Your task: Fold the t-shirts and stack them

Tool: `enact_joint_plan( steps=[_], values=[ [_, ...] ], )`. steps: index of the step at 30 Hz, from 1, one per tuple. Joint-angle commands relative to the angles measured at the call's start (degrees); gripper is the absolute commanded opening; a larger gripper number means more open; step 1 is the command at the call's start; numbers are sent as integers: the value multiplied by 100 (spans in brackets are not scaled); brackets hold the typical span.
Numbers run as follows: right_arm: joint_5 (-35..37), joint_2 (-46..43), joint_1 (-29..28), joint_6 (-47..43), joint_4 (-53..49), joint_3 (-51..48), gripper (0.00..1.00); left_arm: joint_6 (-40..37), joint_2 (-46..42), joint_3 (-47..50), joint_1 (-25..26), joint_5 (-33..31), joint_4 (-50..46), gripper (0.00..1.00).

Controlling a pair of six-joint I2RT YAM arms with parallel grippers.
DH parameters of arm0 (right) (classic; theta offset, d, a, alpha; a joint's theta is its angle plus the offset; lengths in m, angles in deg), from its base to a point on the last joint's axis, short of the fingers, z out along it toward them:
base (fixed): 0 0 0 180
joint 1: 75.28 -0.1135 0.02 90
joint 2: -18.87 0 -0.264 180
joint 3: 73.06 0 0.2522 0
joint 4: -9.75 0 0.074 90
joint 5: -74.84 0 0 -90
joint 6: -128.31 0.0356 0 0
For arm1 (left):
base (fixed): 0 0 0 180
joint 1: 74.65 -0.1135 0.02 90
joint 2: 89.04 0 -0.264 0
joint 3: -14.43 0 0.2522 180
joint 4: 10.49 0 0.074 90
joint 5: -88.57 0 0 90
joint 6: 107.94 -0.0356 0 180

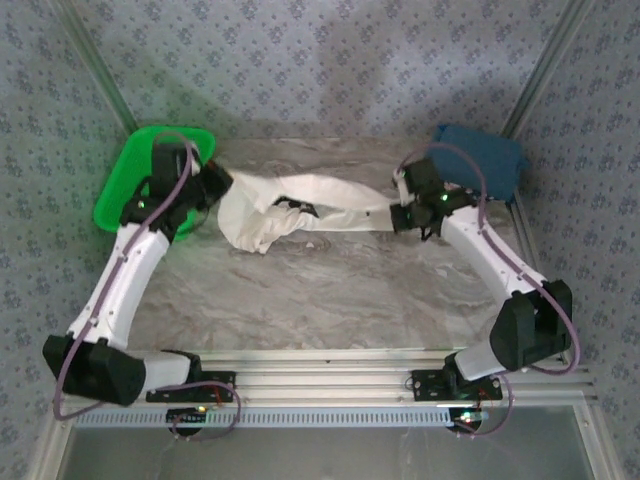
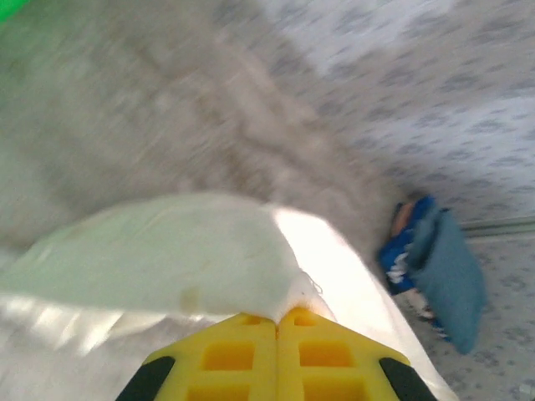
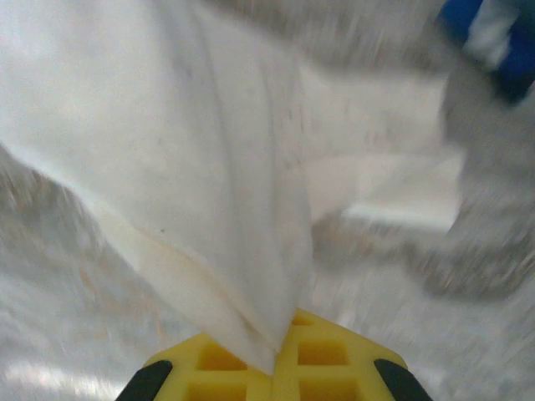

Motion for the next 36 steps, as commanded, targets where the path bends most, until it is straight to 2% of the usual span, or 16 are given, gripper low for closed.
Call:
enact_joint_plan(
  steps=[1,2,5,7,10,13,17,19,22,28,32,36],
  values=[
    [345,-499,-227,930,-645,-951,0,746,-745,1145,31,-436,-145,0],
    [194,-615,-306,1094,-646,-1230,1,916,-955,1499,36,-470,-168,0],
    [-450,-799,-346,1431,-817,-1745,18,1246,-1384,2204,47,-571,-251,0],
    [-708,-917,-261,1523,-905,-1879,27,1366,-1563,2476,65,-686,-370,0],
    [-1026,-1221,80,1672,-1144,-1776,44,1379,-1706,2680,65,-837,-476,0],
    [-1630,-1515,659,1927,-1356,-1655,53,1316,-1703,2775,65,-891,-536,0],
    [-2936,-1333,1521,2032,-1854,-1720,56,1314,-1625,2918,65,-850,-507,0],
    [-3351,-1183,1667,1856,-2090,-1766,56,1306,-1617,2970,65,-889,-509,0],
    [-3737,-1010,1497,1811,-1976,-1988,58,1280,-1563,3018,65,-890,-415,0],
    [-2945,-660,1184,2012,-1357,-2371,56,1088,-1416,2959,48,-779,-213,0],
    [-2006,-264,871,2193,-1378,-2021,54,1000,-1542,2882,-81,-804,-277,0],
    [-1712,142,735,2199,-899,-1791,54,862,-1694,2805,-257,-843,-352,0]
  ],
)
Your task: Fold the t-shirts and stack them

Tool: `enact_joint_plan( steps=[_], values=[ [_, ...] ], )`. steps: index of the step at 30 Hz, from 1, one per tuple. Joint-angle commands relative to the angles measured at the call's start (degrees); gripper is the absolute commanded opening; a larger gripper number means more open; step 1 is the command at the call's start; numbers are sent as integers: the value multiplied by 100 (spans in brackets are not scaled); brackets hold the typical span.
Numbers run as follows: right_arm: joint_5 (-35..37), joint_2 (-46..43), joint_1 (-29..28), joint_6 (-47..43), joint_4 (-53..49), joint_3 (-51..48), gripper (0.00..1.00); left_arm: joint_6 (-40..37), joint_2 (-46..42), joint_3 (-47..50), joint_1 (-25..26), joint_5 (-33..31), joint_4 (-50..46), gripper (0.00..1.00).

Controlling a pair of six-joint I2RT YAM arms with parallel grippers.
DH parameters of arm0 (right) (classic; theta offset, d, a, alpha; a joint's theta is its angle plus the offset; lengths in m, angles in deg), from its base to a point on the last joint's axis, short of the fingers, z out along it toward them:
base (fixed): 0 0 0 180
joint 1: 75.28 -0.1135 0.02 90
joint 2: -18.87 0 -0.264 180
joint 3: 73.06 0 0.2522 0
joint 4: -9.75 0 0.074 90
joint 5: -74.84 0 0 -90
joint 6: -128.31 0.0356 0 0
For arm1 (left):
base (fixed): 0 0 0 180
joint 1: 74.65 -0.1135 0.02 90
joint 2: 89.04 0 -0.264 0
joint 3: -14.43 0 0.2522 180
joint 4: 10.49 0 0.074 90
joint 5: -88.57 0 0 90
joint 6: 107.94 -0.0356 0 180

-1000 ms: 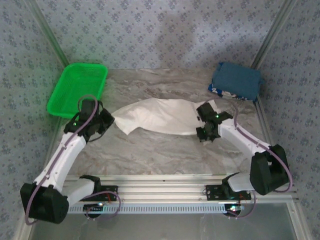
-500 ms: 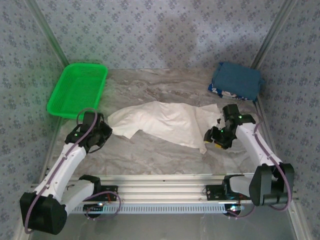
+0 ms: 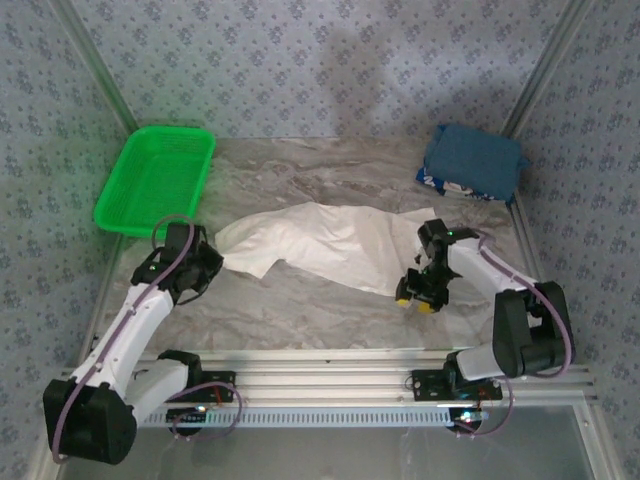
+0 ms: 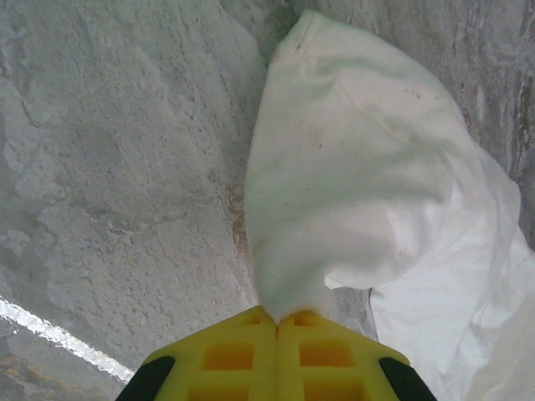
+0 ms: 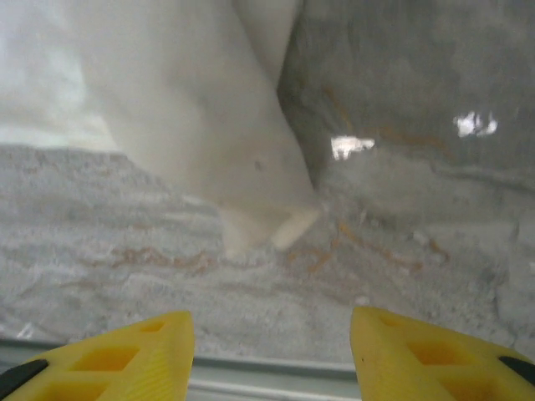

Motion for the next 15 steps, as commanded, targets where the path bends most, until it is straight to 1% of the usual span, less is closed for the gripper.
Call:
enact_joint_plan(
  steps=[1,4,6,10,15],
  values=[
    [589,420,-148,12,330,390,54,-228,-200,-184,-164,-73,-70,0],
    [1010,874,-388,-187,175,751,54,-265,-366,-204,-332,-76,-165,0],
    [991,962,-422,-139,106,891,54,-260,-503,-224,-452,-91,-204,0],
    [1027,913,-124,203,270,964,57,-304,-702,-319,-628,-97,-304,0],
    [1136,1338,247,309,445,1206,56,-278,-717,-276,-669,-15,-233,0]
  ],
)
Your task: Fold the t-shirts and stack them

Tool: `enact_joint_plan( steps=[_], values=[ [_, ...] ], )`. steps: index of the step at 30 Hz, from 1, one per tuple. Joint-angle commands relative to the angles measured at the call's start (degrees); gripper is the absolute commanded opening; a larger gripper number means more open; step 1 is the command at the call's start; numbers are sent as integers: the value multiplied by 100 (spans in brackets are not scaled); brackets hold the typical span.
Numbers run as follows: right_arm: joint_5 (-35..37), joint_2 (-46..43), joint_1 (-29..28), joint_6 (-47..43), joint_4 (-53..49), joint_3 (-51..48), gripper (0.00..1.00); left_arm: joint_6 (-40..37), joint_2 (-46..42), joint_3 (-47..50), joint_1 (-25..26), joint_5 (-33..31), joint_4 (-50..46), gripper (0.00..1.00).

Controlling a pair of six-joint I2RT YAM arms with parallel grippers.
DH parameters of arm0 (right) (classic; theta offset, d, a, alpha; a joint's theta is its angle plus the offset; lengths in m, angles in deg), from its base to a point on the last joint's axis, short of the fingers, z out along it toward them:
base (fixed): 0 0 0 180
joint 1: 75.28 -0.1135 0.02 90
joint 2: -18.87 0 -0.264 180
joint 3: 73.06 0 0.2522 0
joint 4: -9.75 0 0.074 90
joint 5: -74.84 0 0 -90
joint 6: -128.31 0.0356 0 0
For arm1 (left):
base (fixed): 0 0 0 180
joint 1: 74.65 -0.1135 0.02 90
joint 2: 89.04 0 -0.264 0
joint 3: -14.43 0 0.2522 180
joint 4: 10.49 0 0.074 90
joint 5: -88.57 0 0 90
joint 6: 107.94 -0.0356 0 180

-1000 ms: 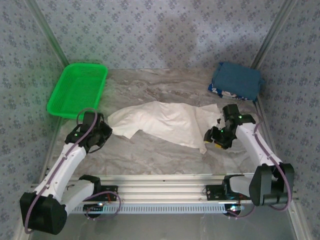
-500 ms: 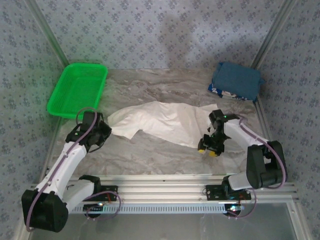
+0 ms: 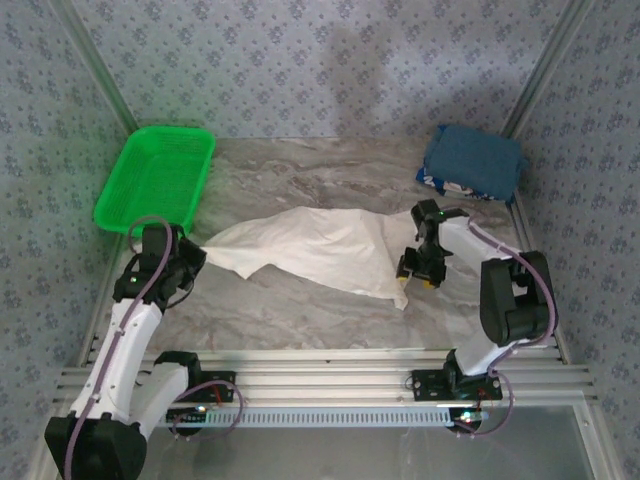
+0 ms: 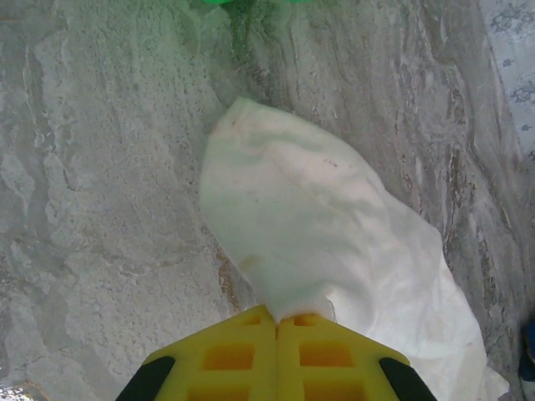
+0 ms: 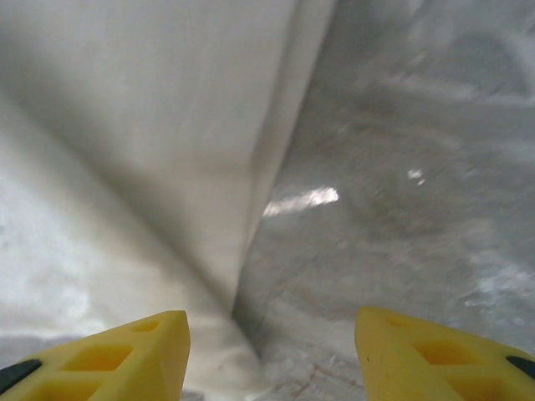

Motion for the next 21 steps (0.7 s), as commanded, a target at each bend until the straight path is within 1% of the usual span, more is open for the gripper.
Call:
enact_joint_plan(
  steps=[1,7,9,10,12,14,17,18,21],
  values=[
    [161,403,152,177,190,263,55,-114,-53,-103,-47,-25,-76,0],
    [92,1113,25,289,502,826,50,-108,-59,-70,-41,-12,-30,0],
    [290,1303,-91,268,372,977,48,-105,-82,-63,-54,-20,-39,0],
    [318,1393,-112,322,316,979,45,-105,-101,-60,-48,-33,-42,0],
    [408,1535,-78,370,345,976,35,-105,-114,-41,-68,-52,-38,0],
    [587,1667,-66,358,276,1035,21,-110,-141,-32,-112,-52,-61,0],
    [699,1701,75,342,271,1034,4,-148,-216,-37,-289,-27,-108,0],
    [768,1658,143,332,265,1036,0,-173,-234,-52,-362,-12,-124,0],
    [1068,1367,363,178,230,1307,0,-301,-238,-148,-596,60,-219,0]
  ],
)
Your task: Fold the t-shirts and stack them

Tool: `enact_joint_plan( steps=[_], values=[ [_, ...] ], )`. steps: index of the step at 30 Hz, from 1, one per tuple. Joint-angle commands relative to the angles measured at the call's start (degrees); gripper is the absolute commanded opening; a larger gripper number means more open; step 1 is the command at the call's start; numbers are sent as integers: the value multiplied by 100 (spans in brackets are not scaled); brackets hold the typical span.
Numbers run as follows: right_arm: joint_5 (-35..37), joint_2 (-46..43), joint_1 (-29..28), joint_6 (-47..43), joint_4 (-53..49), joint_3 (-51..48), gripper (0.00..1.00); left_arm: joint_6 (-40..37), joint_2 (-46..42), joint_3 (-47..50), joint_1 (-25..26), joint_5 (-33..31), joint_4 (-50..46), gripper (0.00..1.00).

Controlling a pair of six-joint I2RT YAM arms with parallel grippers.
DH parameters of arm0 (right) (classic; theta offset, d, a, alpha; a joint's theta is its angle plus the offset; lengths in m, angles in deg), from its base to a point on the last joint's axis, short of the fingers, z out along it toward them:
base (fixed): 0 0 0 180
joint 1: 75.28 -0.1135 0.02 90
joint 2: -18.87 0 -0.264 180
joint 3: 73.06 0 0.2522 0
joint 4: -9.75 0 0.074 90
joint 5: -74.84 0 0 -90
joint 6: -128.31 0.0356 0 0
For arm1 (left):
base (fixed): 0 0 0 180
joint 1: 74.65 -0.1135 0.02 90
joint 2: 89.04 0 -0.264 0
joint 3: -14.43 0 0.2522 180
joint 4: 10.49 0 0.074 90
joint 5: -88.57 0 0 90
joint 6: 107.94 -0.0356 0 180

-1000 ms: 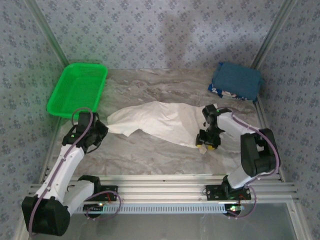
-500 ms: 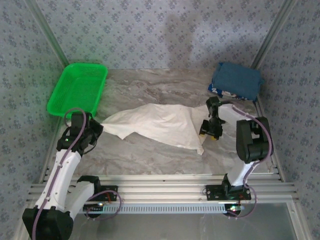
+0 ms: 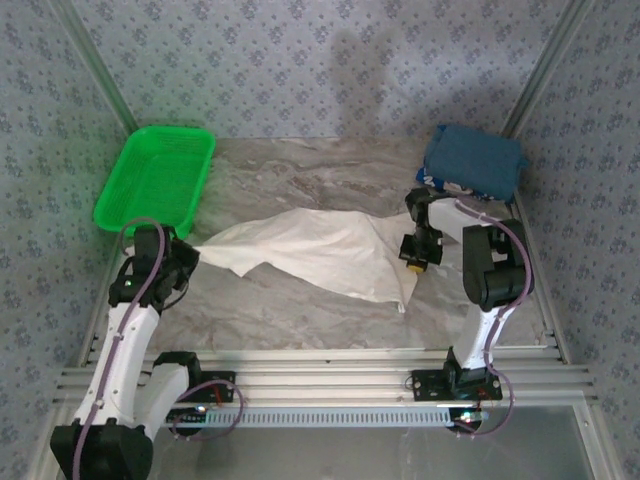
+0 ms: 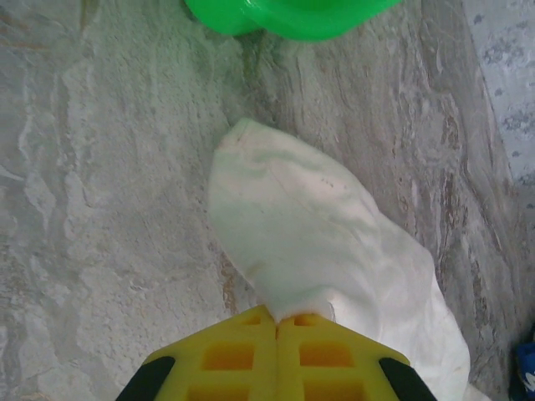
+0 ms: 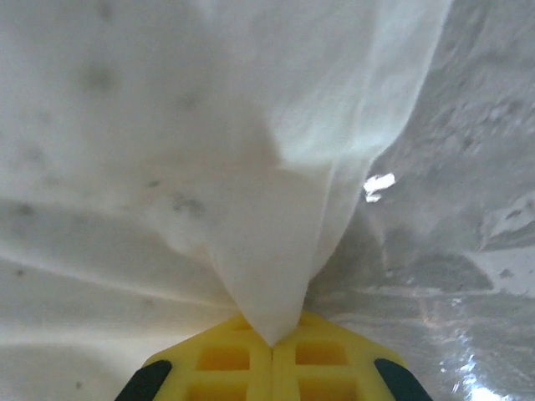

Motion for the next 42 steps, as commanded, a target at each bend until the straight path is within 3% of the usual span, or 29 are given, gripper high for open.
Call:
enact_joint_plan(
  steps=[1,6,11,16,18,22,26,32,42],
  values=[
    [573,-171,267,-252,164,292,0,-236,-67,-164,-223,40,-189,0],
    [969,-221,423,-971,-142,805,0,-243,40,-118,-310,255,-18,0],
    [770,354,498,-1268,-167,1051,2,-82,182,205,-277,619,426,0],
    [191,479,583,-1069,1,1154,28,-79,328,335,6,595,628,0],
    [-66,52,640,-988,-59,1083,41,-71,418,330,197,551,675,0],
    [-777,-1037,776,-690,-666,773,54,29,536,393,512,476,789,0],
    [-1699,-1925,817,-183,-1062,-299,55,120,515,577,603,458,880,0],
    [-2343,-2601,939,825,-121,-2081,55,32,597,575,625,567,977,0],
    [-2262,-2413,1063,1489,923,-2677,52,-185,773,397,621,645,967,0]
  ],
)
